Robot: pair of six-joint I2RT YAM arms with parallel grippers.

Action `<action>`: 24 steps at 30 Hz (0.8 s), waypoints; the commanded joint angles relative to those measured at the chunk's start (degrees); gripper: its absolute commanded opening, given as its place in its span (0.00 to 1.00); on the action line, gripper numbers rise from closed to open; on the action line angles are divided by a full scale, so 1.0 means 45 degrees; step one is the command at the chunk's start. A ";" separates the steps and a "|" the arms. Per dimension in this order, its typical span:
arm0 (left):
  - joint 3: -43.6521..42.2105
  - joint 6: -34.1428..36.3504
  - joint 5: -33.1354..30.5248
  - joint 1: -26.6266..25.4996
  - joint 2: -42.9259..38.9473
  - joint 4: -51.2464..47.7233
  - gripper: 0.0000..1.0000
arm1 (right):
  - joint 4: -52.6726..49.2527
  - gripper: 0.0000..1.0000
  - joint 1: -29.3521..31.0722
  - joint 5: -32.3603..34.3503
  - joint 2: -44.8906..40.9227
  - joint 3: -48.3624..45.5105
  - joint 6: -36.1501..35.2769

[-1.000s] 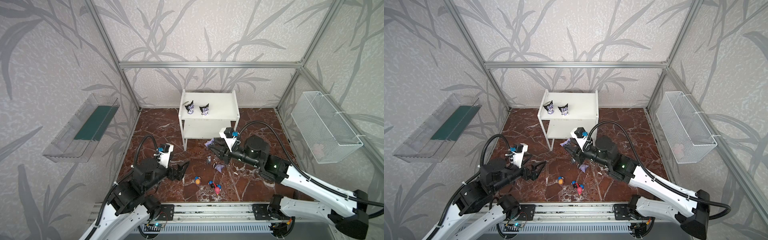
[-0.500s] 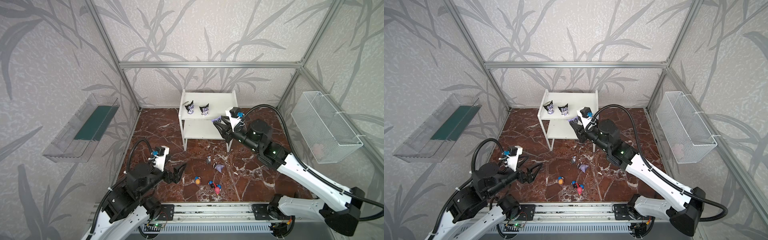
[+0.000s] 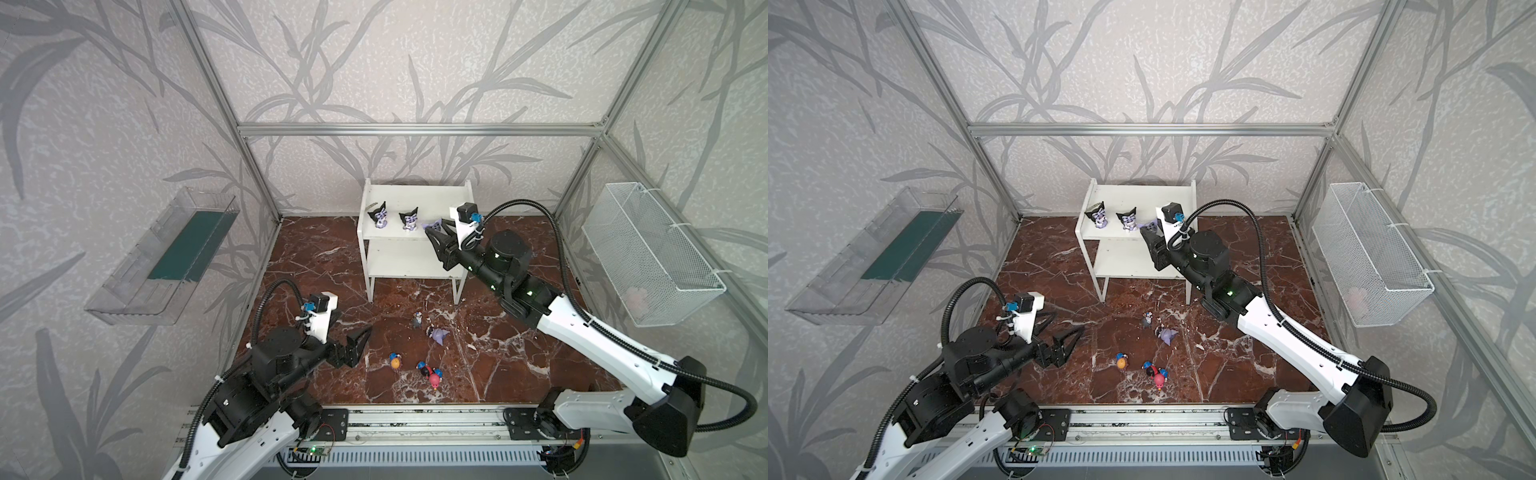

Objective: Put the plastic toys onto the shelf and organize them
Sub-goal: 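Open and withdraw the left gripper while the right gripper carries the Kuromi shelfward, then set the Kuromi beside the two others on the top shelf and open the right gripper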

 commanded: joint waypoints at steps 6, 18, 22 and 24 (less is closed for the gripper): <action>-0.0067 0.0084 -0.0047 -0.0021 -0.0030 -0.0037 0.99 | 0.0959 0.32 -0.0649 0.0003 0.0155 0.0190 0.0837; -0.0079 0.0079 -0.0060 -0.0030 -0.0018 -0.0044 0.99 | 0.1753 0.32 -0.0807 0.0022 0.1078 0.0108 0.1440; -0.0069 0.0080 -0.0055 -0.0019 -0.0023 -0.0060 0.99 | 0.1862 0.33 -0.0812 0.0022 0.1274 0.0086 0.1628; -0.0076 0.0079 -0.0027 -0.0037 -0.0026 -0.0047 0.99 | 0.1889 0.35 -0.0810 -0.0007 0.1338 0.0083 0.1726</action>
